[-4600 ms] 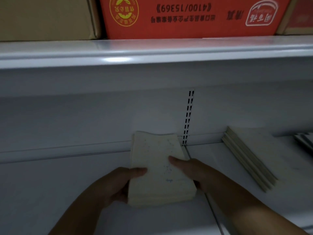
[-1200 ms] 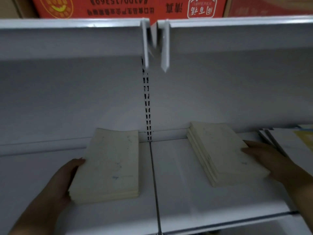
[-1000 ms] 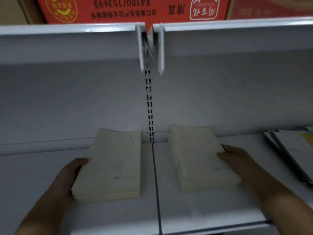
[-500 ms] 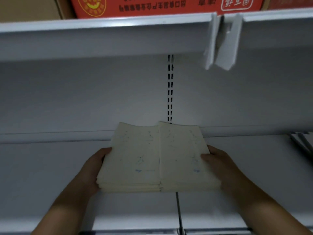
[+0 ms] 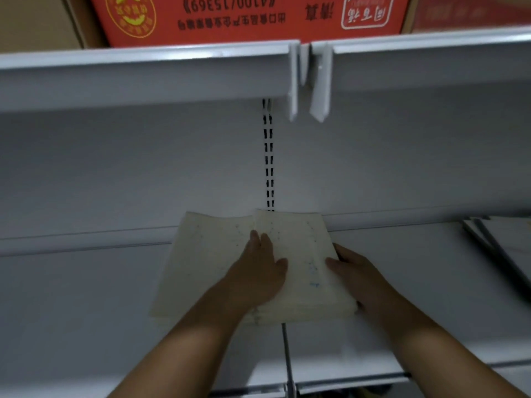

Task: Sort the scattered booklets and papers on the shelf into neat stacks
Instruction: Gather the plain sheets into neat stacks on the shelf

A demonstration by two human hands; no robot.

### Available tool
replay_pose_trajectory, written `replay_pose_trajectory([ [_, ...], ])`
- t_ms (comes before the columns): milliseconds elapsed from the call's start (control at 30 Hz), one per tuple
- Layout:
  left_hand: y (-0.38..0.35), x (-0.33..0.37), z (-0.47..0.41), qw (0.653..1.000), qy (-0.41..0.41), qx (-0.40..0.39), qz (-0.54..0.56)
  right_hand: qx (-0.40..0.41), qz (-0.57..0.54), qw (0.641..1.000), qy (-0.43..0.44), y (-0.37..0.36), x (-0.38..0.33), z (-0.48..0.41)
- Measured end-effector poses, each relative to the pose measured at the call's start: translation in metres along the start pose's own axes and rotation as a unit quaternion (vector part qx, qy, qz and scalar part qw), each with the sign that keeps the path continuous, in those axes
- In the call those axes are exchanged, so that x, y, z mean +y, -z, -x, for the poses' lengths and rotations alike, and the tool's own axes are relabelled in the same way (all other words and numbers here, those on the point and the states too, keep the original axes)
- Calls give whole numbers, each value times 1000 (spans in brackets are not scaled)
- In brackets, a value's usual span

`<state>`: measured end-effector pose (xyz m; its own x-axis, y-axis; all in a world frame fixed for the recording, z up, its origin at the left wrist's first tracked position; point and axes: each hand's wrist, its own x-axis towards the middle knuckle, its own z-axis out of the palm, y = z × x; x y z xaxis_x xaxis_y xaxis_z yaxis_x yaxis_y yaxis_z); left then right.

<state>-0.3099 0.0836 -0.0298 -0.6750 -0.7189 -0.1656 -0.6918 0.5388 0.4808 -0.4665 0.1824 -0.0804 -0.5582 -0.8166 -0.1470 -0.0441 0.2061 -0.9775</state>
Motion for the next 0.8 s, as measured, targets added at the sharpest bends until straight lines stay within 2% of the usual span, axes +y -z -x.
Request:
replay_pose_trajectory([
  [100,-15,-1,-6,999,15,16,-41,-12,-2,1000,9,2,4,-2],
  [233,-10,-4,-8,999,33,21,-26,-15,-21,1000,10,2,7,-3],
  [367,-5,-1,-7,993,66,90,-39,-14,-13,999,28,3,9,-2],
  [467,-9,2,-2,989,55,136,-12,-1,3,999,34,4,9,-2],
  [633,-15,10,4,978,21,209,11,-9,-32,999,16,5,9,0],
  [667,-15,12,3,974,5,221,36,-13,-47,999,16,5,9,1],
  [733,-6,10,-2,958,-9,242,153,-16,-73,997,3,6,11,1],
  [800,17,0,-4,916,11,244,319,-17,-82,996,-8,8,14,0],
])
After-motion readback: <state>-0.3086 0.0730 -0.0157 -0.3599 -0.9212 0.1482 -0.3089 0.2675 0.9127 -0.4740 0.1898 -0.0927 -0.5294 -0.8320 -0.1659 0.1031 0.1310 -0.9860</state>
